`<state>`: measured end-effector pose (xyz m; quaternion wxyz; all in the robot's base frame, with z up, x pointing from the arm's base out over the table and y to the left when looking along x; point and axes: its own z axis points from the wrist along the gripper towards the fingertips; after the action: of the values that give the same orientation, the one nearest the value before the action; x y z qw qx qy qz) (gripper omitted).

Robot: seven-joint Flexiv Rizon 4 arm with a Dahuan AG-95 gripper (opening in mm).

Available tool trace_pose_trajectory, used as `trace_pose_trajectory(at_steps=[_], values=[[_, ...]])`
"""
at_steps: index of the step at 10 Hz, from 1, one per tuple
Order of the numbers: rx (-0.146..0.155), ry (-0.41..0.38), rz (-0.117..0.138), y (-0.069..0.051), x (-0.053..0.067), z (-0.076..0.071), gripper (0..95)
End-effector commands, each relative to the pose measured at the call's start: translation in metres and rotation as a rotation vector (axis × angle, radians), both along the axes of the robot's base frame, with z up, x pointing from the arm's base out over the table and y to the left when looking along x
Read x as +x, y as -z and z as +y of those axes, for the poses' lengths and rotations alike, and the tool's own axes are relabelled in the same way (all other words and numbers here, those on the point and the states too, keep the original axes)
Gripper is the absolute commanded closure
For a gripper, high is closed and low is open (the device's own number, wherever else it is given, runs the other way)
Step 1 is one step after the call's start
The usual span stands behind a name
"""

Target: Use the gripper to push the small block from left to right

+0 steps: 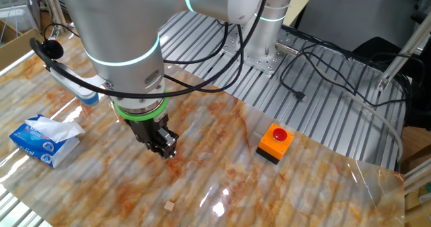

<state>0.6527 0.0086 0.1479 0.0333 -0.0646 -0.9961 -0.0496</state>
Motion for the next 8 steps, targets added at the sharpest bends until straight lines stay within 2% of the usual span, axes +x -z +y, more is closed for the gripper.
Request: trace_pose_trajectory(at_steps=[1, 4, 5, 8], values=[[0.008, 0.001, 0.000, 0.0000, 0.0002, 0.0002, 57.0], [0.003, 0.012, -0.001, -0.0001, 0.0003, 0.0001, 57.0], [-0.004, 0.008, -0.008, -0.0003, 0.0000, -0.0005, 76.0], [-0.005, -0.001, -0.008, -0.0009, -0.0011, -0.0015, 76.0]])
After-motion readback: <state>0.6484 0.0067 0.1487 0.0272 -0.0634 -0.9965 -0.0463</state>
